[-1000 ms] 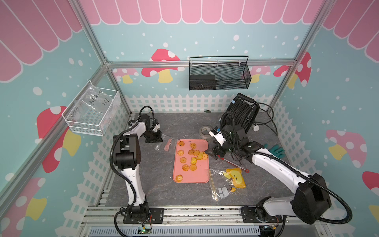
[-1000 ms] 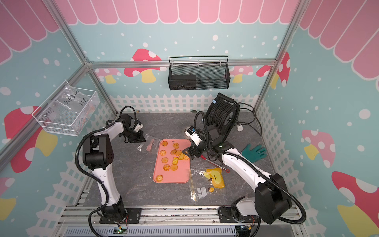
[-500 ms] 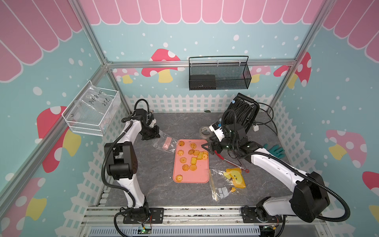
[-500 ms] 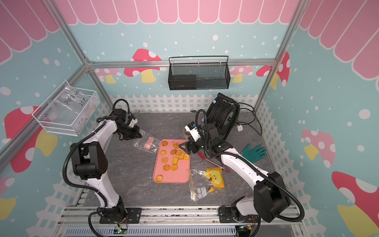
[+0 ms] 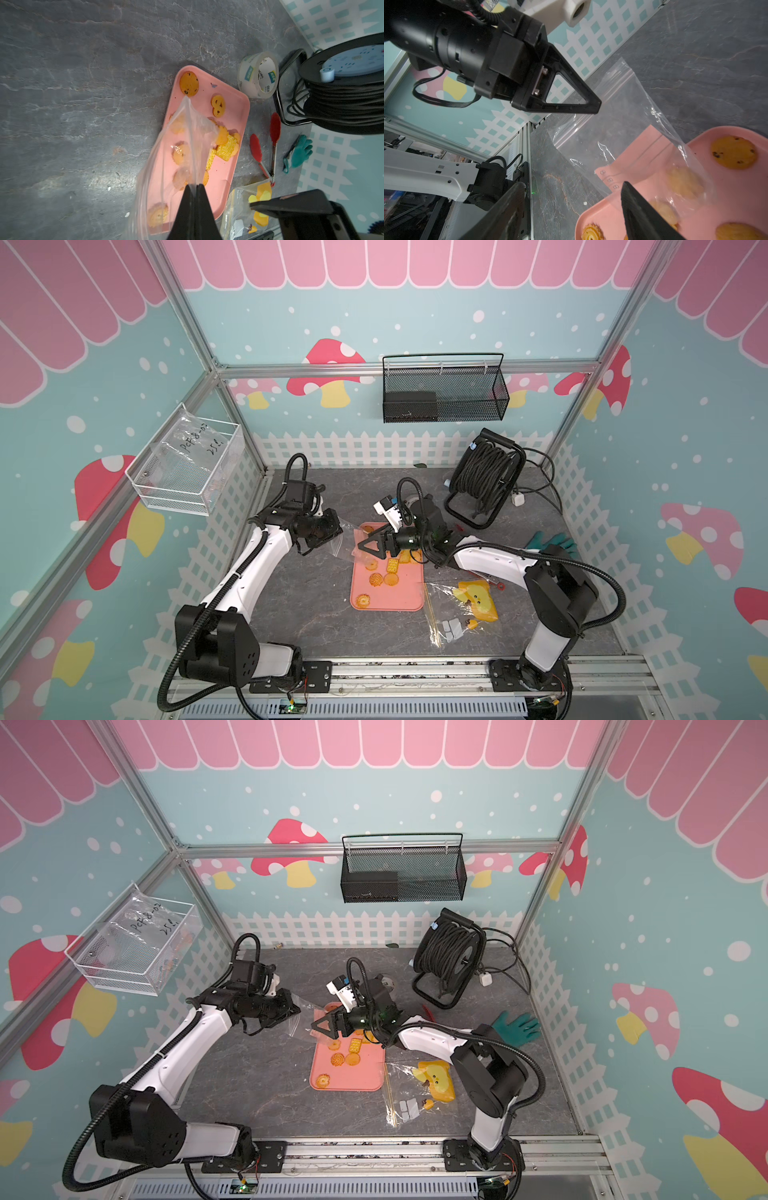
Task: Put the cookies into a resealable bag to prevent moisture
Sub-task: Pick up the ziploc bag from the center of the board, then open the ziploc bag at the center of the board.
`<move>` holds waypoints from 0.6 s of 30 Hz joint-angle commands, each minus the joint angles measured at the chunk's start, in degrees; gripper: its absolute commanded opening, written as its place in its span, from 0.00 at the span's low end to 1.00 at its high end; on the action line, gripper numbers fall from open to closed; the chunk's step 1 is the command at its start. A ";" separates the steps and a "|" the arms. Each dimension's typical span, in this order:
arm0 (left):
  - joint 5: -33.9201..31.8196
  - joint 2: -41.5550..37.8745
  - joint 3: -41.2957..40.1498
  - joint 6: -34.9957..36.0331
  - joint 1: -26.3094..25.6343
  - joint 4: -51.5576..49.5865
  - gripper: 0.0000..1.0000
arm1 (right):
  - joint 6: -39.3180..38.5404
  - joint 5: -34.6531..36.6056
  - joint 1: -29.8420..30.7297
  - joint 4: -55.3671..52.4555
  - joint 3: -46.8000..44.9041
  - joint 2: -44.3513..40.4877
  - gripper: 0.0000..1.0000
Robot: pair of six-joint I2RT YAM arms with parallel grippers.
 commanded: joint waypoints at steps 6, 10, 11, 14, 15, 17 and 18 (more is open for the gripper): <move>1.53 -2.08 -0.66 -9.92 -2.72 6.76 0.00 | 2.49 -2.19 1.61 4.32 7.40 8.57 0.68; 2.19 -1.74 -1.37 -10.82 -3.59 7.45 0.00 | 2.99 -2.51 1.70 4.19 9.97 11.00 0.64; 2.18 -1.68 -1.45 -10.99 -3.94 7.68 0.00 | 3.06 -2.60 1.70 4.30 10.28 11.36 0.63; 2.05 -1.77 -1.64 -11.75 -4.35 7.77 0.00 | 3.21 -2.57 1.71 4.57 11.39 12.10 0.62; 2.21 -1.88 -1.70 -12.10 -4.40 7.90 0.00 | 3.49 -2.16 1.74 4.66 11.75 12.49 0.62; 2.24 -2.15 -1.73 -12.25 -4.62 8.00 0.00 | 4.40 -1.63 1.71 5.18 11.96 12.90 0.60; 2.03 -2.36 -1.78 -11.99 -4.63 7.74 0.00 | 5.14 -1.79 1.70 6.42 11.53 12.86 0.60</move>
